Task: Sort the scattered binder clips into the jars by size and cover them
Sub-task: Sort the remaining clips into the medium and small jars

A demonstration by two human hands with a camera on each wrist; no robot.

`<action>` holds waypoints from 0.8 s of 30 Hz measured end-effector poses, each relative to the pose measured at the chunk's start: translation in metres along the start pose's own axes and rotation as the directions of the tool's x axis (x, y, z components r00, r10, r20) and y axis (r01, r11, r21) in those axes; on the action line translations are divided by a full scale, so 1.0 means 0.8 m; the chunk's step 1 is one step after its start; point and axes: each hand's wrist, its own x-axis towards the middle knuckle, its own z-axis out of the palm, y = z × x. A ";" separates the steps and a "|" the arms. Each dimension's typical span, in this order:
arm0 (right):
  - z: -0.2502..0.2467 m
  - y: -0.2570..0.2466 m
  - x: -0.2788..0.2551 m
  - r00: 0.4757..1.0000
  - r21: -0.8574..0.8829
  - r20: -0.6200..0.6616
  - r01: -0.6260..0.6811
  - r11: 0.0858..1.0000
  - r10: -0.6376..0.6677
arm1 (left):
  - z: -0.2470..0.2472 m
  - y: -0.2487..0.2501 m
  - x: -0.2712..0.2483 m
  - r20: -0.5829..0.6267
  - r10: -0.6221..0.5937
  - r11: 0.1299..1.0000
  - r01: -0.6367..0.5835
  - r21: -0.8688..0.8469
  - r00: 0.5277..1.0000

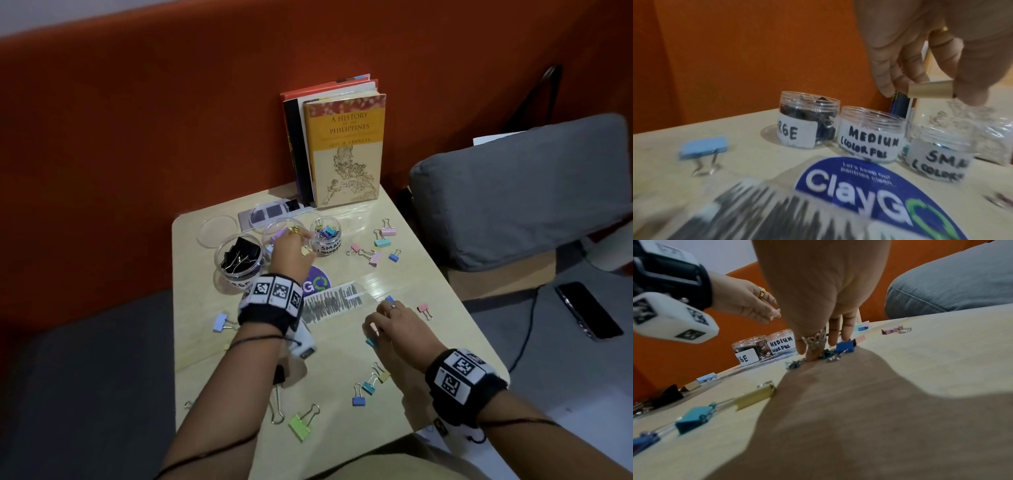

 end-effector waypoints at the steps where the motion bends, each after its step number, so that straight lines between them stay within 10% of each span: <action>1: -0.001 -0.001 -0.002 0.999 0.011 -0.030 0.017 1.000 -0.017 | -0.003 -0.002 0.013 -0.034 0.002 1.000 -0.001 0.023 0.999; 24: 0.012 0.037 -0.004 0.997 0.206 0.078 -0.014 0.979 -0.002 | 0.012 -0.034 0.016 0.082 -0.093 0.934 0.058 0.353 0.992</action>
